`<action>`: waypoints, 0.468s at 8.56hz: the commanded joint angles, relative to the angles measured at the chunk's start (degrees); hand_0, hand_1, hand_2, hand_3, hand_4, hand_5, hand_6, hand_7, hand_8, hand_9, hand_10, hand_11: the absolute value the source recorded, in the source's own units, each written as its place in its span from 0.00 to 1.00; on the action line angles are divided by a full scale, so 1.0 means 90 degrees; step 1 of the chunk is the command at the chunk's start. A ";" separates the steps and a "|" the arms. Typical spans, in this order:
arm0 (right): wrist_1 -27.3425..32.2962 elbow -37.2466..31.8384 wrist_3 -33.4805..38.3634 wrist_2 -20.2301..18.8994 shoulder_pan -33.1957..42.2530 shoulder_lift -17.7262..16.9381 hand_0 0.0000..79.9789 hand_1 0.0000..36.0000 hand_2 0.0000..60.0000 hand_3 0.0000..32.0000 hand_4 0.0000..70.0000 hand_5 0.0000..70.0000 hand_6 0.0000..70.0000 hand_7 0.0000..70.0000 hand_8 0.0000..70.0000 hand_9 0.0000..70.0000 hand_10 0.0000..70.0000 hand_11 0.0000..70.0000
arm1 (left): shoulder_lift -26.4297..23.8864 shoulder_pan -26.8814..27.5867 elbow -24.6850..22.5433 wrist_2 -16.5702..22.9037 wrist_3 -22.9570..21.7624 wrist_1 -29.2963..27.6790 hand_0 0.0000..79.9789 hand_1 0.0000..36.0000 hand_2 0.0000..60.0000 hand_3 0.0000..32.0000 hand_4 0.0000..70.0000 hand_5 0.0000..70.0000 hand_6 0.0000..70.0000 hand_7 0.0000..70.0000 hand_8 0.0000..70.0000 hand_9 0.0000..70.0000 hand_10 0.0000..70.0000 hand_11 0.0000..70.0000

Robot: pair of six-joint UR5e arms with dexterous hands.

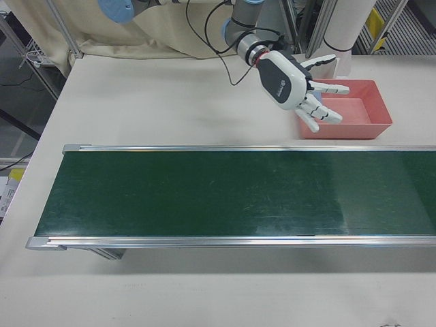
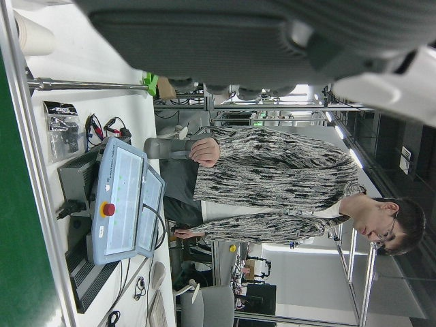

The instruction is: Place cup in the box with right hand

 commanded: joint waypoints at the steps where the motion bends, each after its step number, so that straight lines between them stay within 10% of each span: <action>1: -0.0985 -0.0627 0.2009 -0.2001 0.3103 -0.0432 0.68 0.44 0.09 0.00 0.38 0.08 0.08 0.26 0.15 0.27 0.01 0.05 | 0.0002 0.0000 0.0000 0.0000 -0.0009 0.0000 0.00 0.00 0.00 0.00 0.00 0.00 0.00 0.00 0.00 0.00 0.00 0.00; 3: -0.0791 -0.1546 0.2529 -0.3061 0.4671 -0.0490 0.67 0.45 0.14 0.00 0.34 0.09 0.08 0.27 0.16 0.28 0.04 0.07 | 0.0002 0.0000 0.0000 0.0000 0.0001 -0.0010 0.00 0.00 0.00 0.00 0.00 0.00 0.00 0.00 0.00 0.00 0.00 0.00; 4: -0.0035 -0.2120 0.2734 -0.3452 0.5296 -0.0703 0.70 0.40 0.00 0.00 0.39 0.09 0.09 0.28 0.16 0.28 0.05 0.09 | 0.0002 0.0000 0.0000 0.0000 0.0001 -0.0010 0.00 0.00 0.00 0.00 0.00 0.00 0.00 0.00 0.00 0.00 0.00 0.00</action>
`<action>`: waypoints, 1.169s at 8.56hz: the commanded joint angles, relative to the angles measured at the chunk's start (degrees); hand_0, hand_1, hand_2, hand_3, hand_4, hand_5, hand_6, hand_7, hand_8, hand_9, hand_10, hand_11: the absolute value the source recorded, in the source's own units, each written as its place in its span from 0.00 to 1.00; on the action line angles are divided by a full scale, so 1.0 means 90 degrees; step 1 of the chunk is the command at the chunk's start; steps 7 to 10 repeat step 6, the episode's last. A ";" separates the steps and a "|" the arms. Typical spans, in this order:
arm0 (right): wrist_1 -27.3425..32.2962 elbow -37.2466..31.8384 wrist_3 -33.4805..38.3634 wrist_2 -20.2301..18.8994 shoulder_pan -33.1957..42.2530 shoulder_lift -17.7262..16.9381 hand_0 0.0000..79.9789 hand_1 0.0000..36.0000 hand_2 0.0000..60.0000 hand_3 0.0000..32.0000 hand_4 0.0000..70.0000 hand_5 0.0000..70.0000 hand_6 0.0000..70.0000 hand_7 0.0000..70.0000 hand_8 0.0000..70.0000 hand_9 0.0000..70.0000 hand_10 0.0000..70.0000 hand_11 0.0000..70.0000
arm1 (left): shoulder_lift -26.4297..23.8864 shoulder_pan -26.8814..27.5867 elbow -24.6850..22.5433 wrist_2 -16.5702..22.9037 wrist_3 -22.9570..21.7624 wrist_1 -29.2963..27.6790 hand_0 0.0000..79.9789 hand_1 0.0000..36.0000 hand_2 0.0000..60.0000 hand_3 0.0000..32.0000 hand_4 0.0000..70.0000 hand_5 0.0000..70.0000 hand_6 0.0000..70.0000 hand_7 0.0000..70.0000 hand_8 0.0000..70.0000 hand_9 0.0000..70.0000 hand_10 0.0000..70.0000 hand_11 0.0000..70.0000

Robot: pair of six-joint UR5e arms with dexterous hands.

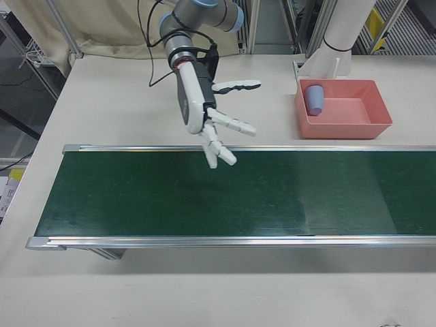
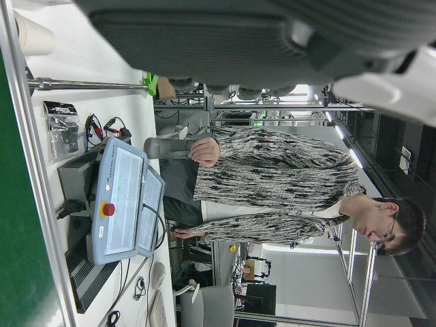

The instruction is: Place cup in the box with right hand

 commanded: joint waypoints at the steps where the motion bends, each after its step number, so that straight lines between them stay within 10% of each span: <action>1: 0.1579 -0.1669 0.0740 -0.1414 0.2170 -0.0390 0.71 0.44 0.04 0.00 0.32 0.10 0.09 0.26 0.16 0.28 0.06 0.12 | 0.0000 0.0000 0.0000 0.0000 0.0002 -0.0003 0.00 0.00 0.00 0.00 0.00 0.00 0.00 0.00 0.00 0.00 0.00 0.00; 4: 0.3300 -0.3048 0.0840 -0.1896 0.3316 -0.0859 0.68 0.40 0.05 0.00 0.38 0.09 0.09 0.30 0.17 0.30 0.07 0.12 | 0.0000 0.0000 -0.0010 0.0000 0.0002 0.0006 0.00 0.00 0.00 0.00 0.00 0.00 0.00 0.00 0.00 0.00 0.00 0.00; 5: 0.3363 -0.3081 0.0830 -0.1896 0.3512 -0.0976 0.66 0.43 0.15 0.00 0.34 0.09 0.09 0.30 0.17 0.30 0.08 0.13 | 0.0000 0.0000 -0.0010 0.0000 0.0002 0.0006 0.00 0.00 0.00 0.00 0.00 0.00 0.00 0.00 0.00 0.00 0.00 0.00; 10: 0.3383 -0.3188 0.0840 -0.1896 0.3562 -0.0997 0.65 0.34 0.05 0.00 0.40 0.08 0.09 0.31 0.17 0.30 0.09 0.14 | 0.0010 0.0000 -0.0010 0.0000 0.0002 -0.0003 0.00 0.00 0.00 0.00 0.00 0.00 0.00 0.00 0.00 0.00 0.00 0.00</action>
